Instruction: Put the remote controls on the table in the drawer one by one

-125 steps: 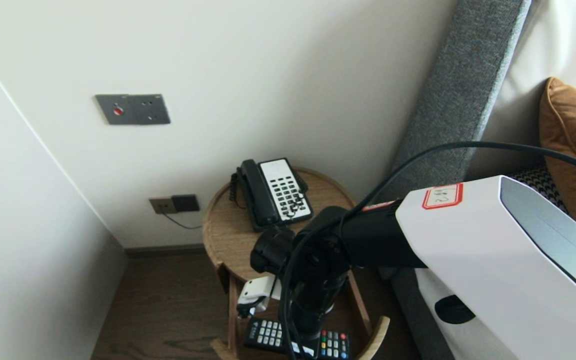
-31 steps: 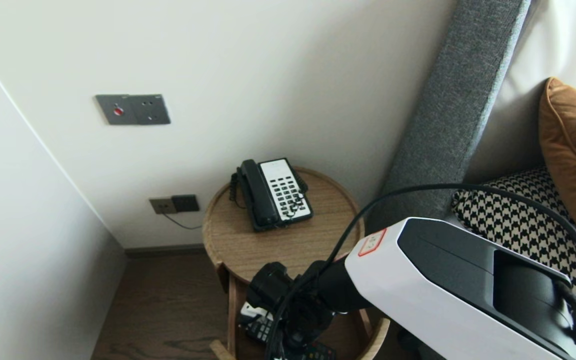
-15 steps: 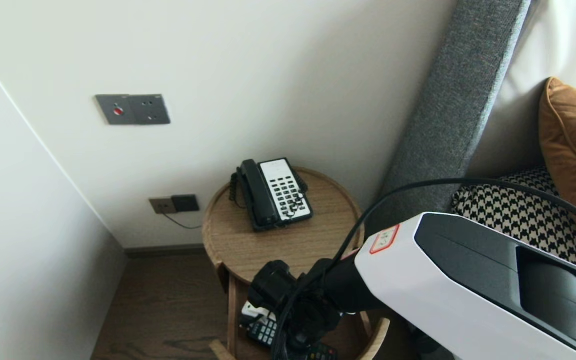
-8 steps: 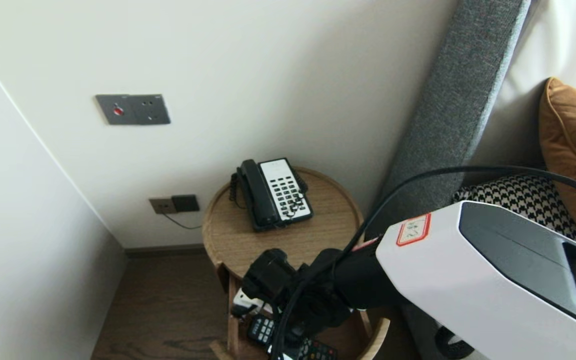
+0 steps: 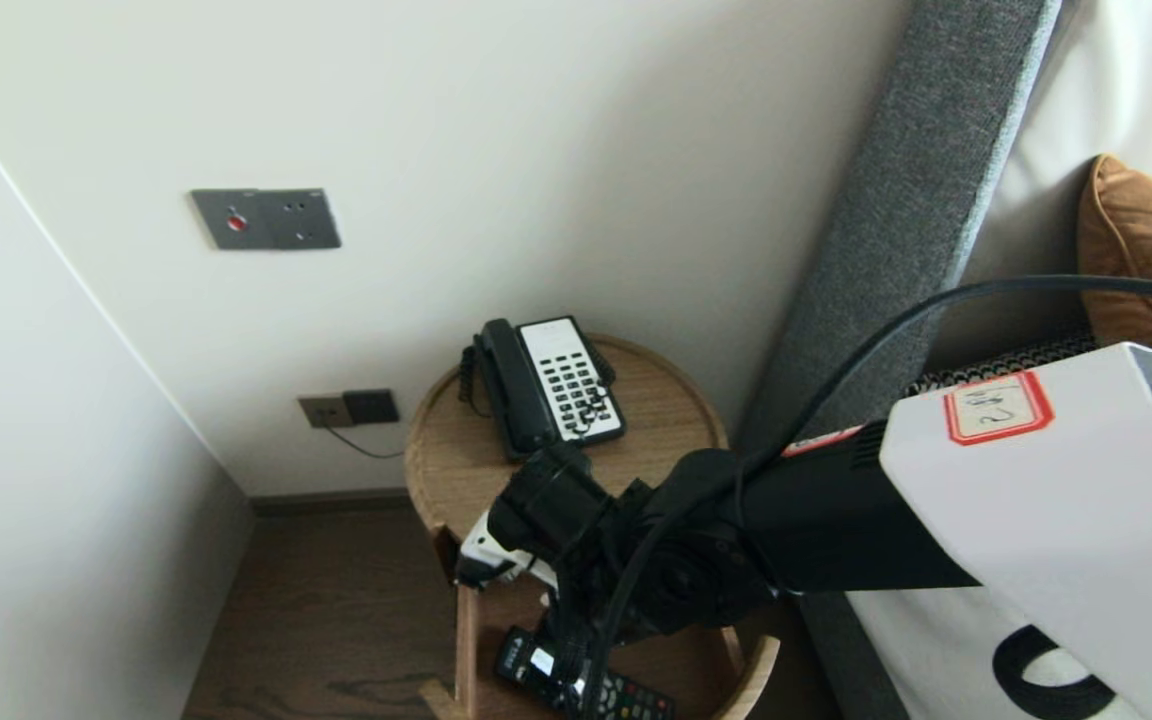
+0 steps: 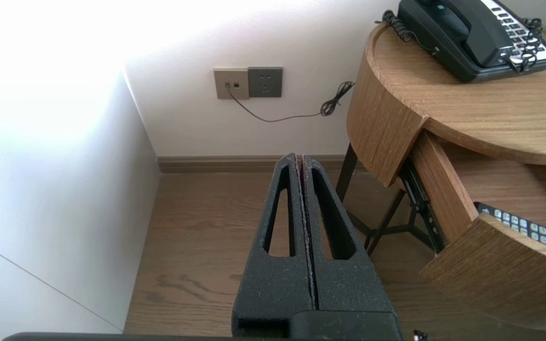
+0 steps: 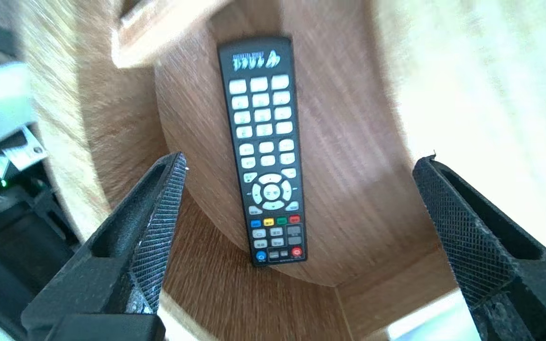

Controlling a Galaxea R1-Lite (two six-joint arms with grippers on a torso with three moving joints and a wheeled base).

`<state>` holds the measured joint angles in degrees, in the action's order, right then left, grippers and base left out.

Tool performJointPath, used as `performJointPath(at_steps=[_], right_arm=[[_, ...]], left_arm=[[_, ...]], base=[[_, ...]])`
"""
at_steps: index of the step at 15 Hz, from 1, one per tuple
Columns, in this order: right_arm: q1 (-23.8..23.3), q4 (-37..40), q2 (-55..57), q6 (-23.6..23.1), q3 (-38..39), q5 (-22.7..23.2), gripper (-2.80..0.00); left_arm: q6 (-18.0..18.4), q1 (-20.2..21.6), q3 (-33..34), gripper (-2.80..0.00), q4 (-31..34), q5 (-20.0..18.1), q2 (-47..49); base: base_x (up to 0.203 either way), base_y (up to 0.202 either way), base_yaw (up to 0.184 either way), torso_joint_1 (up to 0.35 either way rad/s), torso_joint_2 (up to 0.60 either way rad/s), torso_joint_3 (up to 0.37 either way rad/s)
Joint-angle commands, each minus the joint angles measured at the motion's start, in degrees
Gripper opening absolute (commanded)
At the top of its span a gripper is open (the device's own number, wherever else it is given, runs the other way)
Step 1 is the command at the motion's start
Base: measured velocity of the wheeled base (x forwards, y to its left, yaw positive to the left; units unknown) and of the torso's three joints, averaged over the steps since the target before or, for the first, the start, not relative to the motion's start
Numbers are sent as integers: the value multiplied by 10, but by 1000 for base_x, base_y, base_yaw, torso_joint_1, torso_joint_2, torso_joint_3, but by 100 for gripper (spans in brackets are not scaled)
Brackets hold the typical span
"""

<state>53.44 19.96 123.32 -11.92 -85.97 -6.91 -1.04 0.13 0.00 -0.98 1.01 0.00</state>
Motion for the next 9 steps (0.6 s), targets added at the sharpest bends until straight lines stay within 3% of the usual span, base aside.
performJointPath(at_steps=[1,8,9], right_arm=[[0,1,-29,-1,-1,-3,0],[-22,-1,-83,43,20,-22,0],[-32,-1,-94,46,28,-25,-280]], left_arm=[[0,0,1,-280,0,0,-4],[0,0,1,-280,0,0,-3],[0,0,1,-280,0,0,-4]], base=[[0,0,0,0,0,0],[0,0,0,0,0,0],[0,0,0,0,0,0]])
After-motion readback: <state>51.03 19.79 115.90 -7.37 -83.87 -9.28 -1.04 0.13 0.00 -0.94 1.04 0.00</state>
